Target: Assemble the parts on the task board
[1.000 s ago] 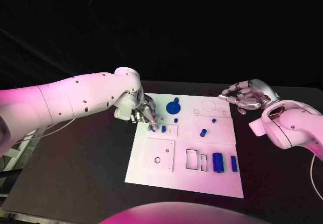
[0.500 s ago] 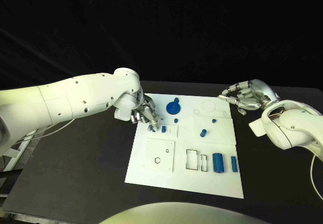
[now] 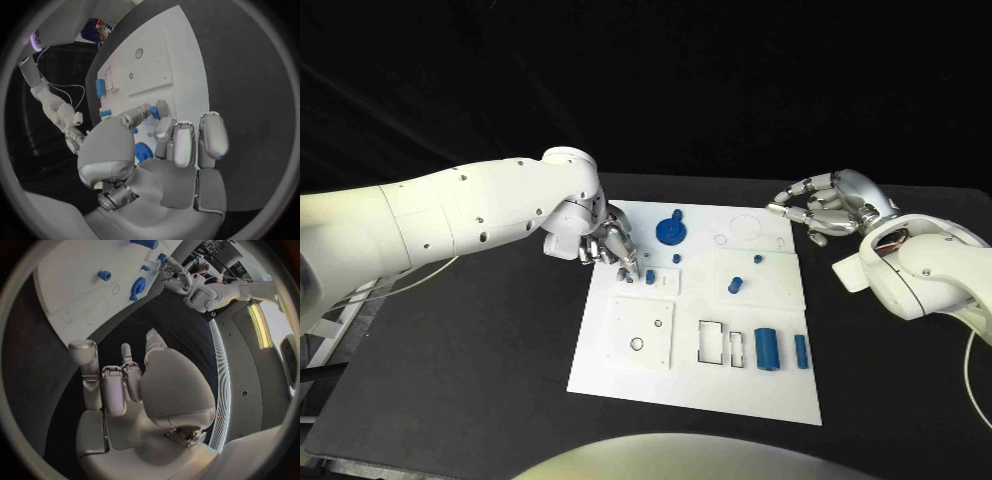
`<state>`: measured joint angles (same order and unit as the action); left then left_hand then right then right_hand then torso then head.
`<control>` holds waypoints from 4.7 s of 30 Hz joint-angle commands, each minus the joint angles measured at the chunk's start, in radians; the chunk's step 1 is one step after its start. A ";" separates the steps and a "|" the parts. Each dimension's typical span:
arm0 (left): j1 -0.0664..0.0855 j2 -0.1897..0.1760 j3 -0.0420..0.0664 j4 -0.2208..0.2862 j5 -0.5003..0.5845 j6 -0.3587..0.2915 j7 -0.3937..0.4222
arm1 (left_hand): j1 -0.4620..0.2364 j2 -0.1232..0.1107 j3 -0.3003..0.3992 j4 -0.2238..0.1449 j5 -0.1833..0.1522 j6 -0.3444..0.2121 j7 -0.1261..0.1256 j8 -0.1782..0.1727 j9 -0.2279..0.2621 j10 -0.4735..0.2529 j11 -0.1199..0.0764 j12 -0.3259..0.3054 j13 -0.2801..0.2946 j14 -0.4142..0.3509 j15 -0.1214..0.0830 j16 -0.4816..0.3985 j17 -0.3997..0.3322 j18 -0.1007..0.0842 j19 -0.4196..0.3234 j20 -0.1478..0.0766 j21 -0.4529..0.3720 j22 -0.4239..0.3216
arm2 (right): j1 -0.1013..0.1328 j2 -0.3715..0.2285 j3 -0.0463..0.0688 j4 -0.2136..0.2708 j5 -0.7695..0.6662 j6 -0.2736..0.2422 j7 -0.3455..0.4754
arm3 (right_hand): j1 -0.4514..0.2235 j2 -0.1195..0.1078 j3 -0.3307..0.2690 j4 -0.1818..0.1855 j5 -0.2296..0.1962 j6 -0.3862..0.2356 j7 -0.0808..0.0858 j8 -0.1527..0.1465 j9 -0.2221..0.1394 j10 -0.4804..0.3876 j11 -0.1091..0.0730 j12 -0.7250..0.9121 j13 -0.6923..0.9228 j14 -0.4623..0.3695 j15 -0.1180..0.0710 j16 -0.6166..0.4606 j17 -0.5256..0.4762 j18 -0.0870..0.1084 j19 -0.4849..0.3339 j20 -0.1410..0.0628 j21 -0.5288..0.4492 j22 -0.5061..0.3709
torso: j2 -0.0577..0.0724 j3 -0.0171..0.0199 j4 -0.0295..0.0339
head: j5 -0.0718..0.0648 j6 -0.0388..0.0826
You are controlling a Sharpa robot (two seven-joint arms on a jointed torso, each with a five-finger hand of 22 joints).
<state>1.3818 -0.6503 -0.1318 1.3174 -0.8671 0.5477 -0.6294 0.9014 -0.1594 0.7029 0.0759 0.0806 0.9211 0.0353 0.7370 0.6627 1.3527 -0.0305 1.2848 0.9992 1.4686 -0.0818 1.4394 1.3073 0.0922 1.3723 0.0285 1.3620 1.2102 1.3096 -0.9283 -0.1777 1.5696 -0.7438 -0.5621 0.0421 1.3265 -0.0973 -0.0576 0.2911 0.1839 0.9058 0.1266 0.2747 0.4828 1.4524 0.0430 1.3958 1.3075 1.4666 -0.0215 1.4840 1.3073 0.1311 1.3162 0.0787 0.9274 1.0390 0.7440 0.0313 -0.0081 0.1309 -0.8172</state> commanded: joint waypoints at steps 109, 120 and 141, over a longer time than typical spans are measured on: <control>-0.187 -0.406 0.009 0.494 -0.178 -0.906 0.251 | 0.239 -0.056 -0.383 0.218 0.007 -0.096 0.045 0.063 -0.247 -0.286 0.039 -0.275 -0.549 0.045 0.026 0.011 0.044 0.012 -0.008 0.017 -0.130 -0.148 | -0.004 0.014 -0.005 -0.041 0.167 0.008 0.176 | 0.192 0.044 -0.008 -0.002 0.001 0.067 0.062 -0.127 -0.095 -0.283 0.084 -1.237 -1.179 -0.350 0.115 -1.265 -0.888 0.053 -0.354 0.139 -0.849 -0.692 | -0.011 0.0070 0.0024 | 0.006 0.016; -0.188 -0.346 0.003 0.441 -0.198 -0.834 0.166 | 0.262 -0.014 -0.465 0.218 0.009 -0.083 0.033 0.094 -0.243 -0.235 0.028 -0.189 -0.435 0.045 0.018 0.011 0.044 0.004 -0.002 0.013 -0.076 -0.083 | -0.006 0.016 -0.005 -0.040 0.172 0.006 0.178 | 0.189 0.040 -0.010 -0.002 0.001 0.070 0.067 -0.136 -0.101 -0.276 0.087 -1.247 -1.202 -0.345 0.118 -1.281 -0.903 0.053 -0.353 0.141 -0.857 -0.709 | -0.009 0.0063 0.0019 | 0.003 0.014; -0.187 -0.298 0.003 0.414 -0.184 -0.792 0.142 | 0.270 0.004 -0.466 0.218 0.012 -0.079 0.029 0.100 -0.240 -0.229 0.024 -0.176 -0.416 0.045 0.015 0.010 0.044 0.003 -0.005 0.012 -0.072 -0.079 | -0.009 0.018 -0.005 -0.040 0.175 0.003 0.169 | 0.184 0.037 -0.013 -0.002 0.000 0.070 0.070 -0.142 -0.105 -0.275 0.091 -1.254 -1.218 -0.348 0.121 -1.295 -0.915 0.053 -0.357 0.145 -0.861 -0.723 | -0.010 0.0076 0.0022 | 0.000 0.010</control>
<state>1.1946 -0.9507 -0.1295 1.7313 -1.0562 -0.2677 -0.4821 1.1742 -0.1654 0.2416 0.2924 0.0892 0.8365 0.0693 0.8332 0.4219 1.1191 -0.0069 1.1032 0.5830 1.4668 -0.0625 1.4451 1.3077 0.1082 1.3635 0.0413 1.2846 1.1299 1.3012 -0.9112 -0.1825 1.5287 -0.5696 -0.5709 0.2048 1.5110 -0.0555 -0.0710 0.2883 0.1840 0.9704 0.1945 0.1388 0.3799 1.1721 0.1340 0.1486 0.0906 1.1181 0.0947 0.1926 0.3930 0.1779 0.9640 0.2235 0.0696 0.3170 0.7339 0.0379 -0.0059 0.1316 -0.8072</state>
